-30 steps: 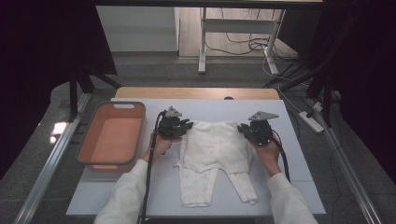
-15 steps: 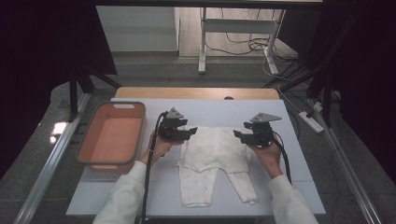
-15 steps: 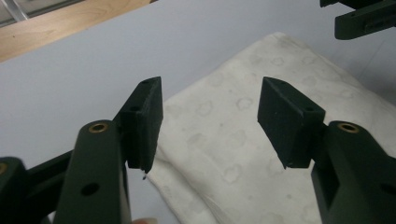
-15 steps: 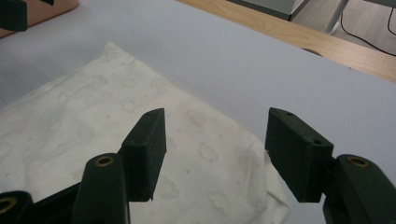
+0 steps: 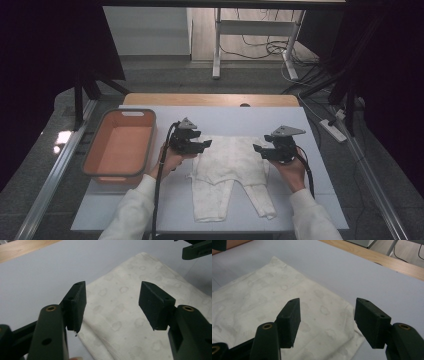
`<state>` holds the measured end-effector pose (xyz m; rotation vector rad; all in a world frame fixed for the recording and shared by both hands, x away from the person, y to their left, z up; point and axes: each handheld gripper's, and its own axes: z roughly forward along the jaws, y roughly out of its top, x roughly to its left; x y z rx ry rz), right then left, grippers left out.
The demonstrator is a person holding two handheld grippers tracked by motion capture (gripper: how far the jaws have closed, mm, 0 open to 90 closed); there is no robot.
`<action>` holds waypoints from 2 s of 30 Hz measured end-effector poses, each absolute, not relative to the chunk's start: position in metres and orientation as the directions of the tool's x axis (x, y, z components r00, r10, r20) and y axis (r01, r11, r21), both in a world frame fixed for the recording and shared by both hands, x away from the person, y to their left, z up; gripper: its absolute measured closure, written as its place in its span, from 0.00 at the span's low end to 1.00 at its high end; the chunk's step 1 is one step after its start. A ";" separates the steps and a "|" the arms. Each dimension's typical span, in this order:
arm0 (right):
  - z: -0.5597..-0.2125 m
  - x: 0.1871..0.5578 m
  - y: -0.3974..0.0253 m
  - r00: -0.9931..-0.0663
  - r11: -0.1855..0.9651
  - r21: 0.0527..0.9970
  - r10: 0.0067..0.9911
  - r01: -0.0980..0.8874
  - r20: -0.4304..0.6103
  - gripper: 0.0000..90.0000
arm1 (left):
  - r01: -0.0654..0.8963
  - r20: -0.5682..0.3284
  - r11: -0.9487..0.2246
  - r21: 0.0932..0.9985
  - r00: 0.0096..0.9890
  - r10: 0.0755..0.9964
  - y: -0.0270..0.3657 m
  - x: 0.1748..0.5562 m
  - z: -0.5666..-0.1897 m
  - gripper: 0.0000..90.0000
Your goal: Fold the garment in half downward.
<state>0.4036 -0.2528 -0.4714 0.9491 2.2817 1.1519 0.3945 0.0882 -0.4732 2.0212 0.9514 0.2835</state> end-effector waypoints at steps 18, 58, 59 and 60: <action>-0.477 0.388 -0.256 -0.701 0.446 0.804 0.712 0.393 -0.053 0.42 | 0.521 -0.133 -0.370 0.769 0.696 0.706 0.080 0.379 -0.478 0.44; -0.482 0.357 -0.277 -0.705 0.464 0.781 0.708 0.419 -0.042 0.42 | 0.564 -0.127 -0.402 0.722 0.678 0.724 0.090 0.349 -0.493 0.44; -0.483 0.356 -0.277 -0.704 0.462 0.782 0.709 0.418 -0.042 0.42 | 0.565 -0.128 -0.401 0.721 0.677 0.725 0.091 0.348 -0.493 0.44; -0.484 0.356 -0.278 -0.704 0.465 0.780 0.708 0.419 -0.044 0.42 | 0.566 -0.128 -0.400 0.721 0.676 0.726 0.091 0.348 -0.494 0.44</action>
